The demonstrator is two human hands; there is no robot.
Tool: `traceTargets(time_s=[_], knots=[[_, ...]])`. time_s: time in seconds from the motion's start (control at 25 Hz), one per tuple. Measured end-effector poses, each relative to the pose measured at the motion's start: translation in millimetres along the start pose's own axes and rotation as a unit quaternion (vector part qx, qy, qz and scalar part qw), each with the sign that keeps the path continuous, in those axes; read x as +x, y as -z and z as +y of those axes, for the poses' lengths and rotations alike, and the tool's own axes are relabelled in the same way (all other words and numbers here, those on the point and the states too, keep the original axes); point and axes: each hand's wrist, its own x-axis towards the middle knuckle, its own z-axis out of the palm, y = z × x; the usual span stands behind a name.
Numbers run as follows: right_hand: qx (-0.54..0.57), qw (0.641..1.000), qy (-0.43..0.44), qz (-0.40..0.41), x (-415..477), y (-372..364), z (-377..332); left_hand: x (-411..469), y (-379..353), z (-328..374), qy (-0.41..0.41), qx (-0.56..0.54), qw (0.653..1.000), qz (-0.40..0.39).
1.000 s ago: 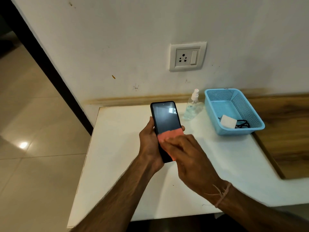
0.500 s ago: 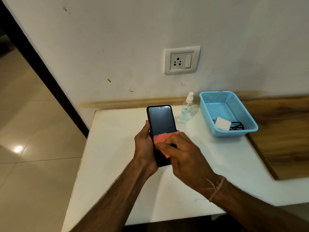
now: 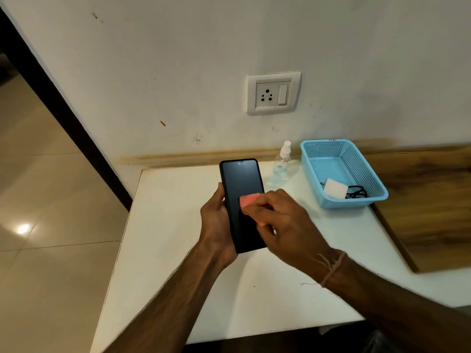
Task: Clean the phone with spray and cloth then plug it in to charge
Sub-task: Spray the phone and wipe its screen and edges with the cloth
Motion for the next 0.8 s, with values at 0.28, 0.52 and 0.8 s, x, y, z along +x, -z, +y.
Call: traceTargets(time_s=[0.28,0.52,0.8], knots=[[0.039,0.988,0.085,-0.126,-35.8,5.7,-2.2,-0.9,-2.9,0.0,0.001,-0.043,0.999,-0.034],[-0.008,1.0,0.012,0.003,-2.5,2.1,7.6,1.0,0.7,-2.6,0.007,0.003,1.0,-0.004],[0.032,0.985,0.118,-0.125,-43.2,-3.4,-3.2,1.9,0.2,-0.3,0.003,-0.037,0.998,-0.047]])
